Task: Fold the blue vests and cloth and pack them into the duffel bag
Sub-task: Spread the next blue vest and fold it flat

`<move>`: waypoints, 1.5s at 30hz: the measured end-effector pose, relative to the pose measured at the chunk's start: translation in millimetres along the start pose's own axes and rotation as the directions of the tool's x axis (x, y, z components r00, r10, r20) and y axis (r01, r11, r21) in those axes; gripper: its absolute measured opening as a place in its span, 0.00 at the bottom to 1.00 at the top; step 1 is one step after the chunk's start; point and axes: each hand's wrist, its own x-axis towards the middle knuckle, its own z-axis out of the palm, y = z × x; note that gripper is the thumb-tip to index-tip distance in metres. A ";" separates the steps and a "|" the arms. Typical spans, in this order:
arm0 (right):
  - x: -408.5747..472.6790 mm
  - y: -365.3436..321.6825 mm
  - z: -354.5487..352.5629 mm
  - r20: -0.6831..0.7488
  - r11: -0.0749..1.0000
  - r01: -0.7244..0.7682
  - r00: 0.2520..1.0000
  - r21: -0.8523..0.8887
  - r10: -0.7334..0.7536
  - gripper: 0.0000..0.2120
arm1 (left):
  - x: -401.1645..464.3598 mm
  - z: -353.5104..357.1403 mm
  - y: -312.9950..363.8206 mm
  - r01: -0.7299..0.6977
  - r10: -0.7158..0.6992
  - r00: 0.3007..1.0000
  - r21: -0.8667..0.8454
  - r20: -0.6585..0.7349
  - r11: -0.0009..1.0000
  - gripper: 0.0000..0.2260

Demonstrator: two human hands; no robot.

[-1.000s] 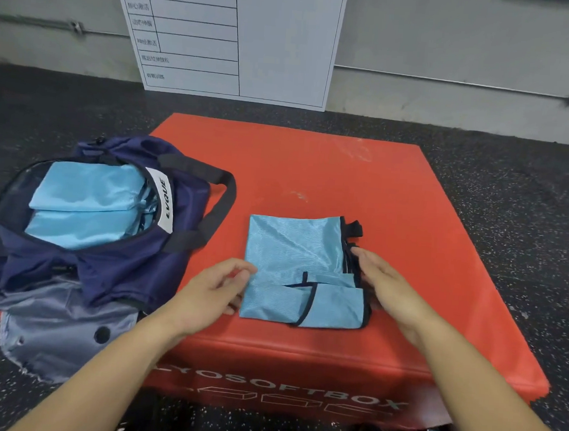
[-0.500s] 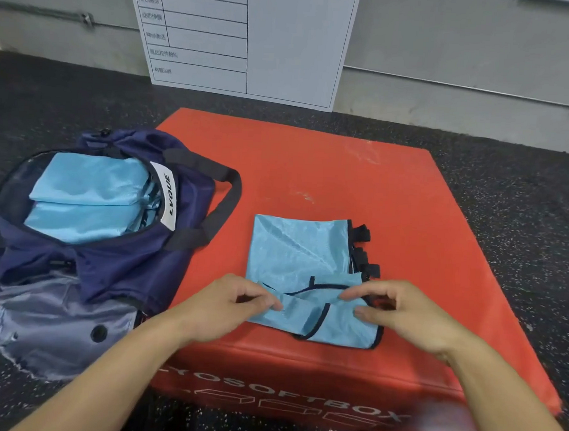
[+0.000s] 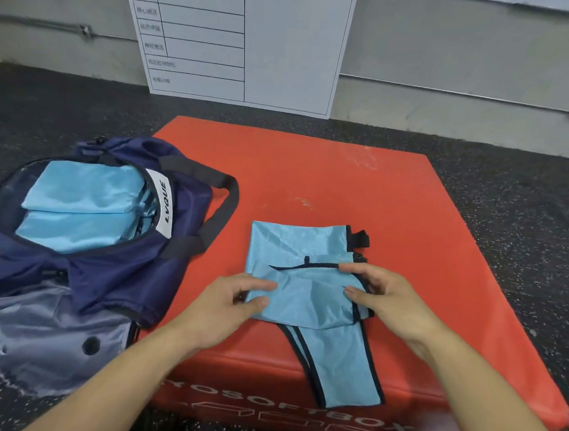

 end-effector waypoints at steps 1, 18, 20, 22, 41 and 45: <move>-1.5 1.2 -0.9 0.003 1.000 0.010 1.000 -0.016 -0.010 0.17 | -1.1 -0.1 -0.4 -0.003 0.003 1.000 -0.007 0.000 1.000 0.11; -73.1 29.7 -11.5 0.401 0.711 0.206 0.909 -0.672 0.116 0.49 | -29.6 2.5 -3.0 0.042 -0.050 0.998 -0.213 -0.028 0.976 0.16; -74.5 35.1 -8.0 0.404 0.656 0.250 0.910 -0.712 0.092 0.48 | -28.6 2.0 -2.1 0.040 -0.046 0.999 -0.221 -0.021 0.975 0.14; -71.2 44.0 -6.2 0.405 0.642 0.330 0.914 -0.692 -0.032 0.39 | -27.3 1.6 -2.8 0.042 -0.048 0.999 -0.208 -0.021 0.977 0.14; 6.6 25.1 17.4 -0.215 0.911 0.121 0.952 -0.395 -0.220 0.14 | -17.3 -2.0 1.2 0.057 -0.068 0.996 -0.190 -0.052 0.980 0.10; 3.2 26.1 10.0 -0.106 0.995 0.062 0.992 -0.072 -0.069 0.14 | -15.6 -3.4 1.1 0.069 -0.080 0.995 -0.174 -0.061 0.982 0.10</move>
